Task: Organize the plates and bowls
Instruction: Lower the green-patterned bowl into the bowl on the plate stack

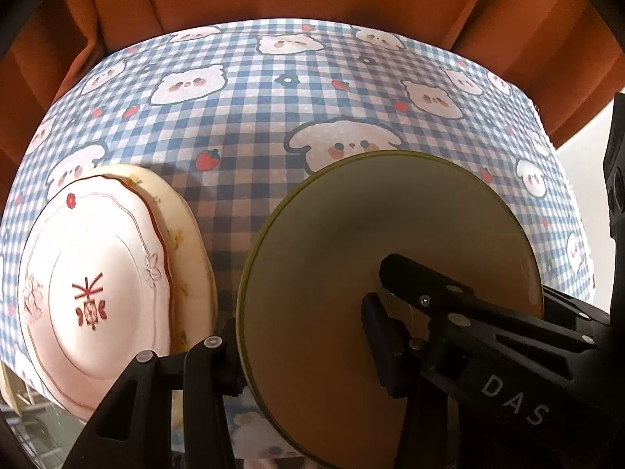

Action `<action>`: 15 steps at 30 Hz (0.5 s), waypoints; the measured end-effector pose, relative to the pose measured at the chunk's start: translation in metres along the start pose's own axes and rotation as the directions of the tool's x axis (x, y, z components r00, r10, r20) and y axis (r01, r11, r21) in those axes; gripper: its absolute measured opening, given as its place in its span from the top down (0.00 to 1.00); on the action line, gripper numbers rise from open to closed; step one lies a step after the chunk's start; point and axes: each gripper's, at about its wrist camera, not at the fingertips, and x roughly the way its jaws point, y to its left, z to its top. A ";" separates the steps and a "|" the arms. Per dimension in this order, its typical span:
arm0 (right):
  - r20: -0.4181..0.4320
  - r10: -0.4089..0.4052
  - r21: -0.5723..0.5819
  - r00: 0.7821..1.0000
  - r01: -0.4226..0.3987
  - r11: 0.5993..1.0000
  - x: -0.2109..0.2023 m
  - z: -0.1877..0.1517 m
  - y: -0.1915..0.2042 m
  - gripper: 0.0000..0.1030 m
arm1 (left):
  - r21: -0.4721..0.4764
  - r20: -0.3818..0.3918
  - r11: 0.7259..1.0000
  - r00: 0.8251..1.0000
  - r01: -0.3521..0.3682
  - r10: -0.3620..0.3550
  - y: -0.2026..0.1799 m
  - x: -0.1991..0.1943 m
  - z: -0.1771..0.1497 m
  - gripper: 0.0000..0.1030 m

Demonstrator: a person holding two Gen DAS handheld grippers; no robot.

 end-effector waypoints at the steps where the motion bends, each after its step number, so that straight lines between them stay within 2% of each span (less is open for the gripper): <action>1: 0.002 0.000 -0.006 1.000 0.000 1.000 -0.002 0.001 0.000 0.51 | -0.005 0.005 1.000 1.000 -0.001 0.001 -0.003 -0.002 0.000 0.52; 9: 0.027 0.026 -0.035 0.999 -0.025 0.999 -0.033 0.010 0.002 0.51 | -0.027 0.050 0.999 0.998 -0.029 0.031 -0.018 -0.032 0.005 0.53; 15: 0.065 0.062 -0.060 0.996 -0.058 0.997 -0.048 0.012 0.015 0.51 | -0.039 0.096 0.998 0.993 -0.059 0.062 -0.013 -0.051 0.005 0.53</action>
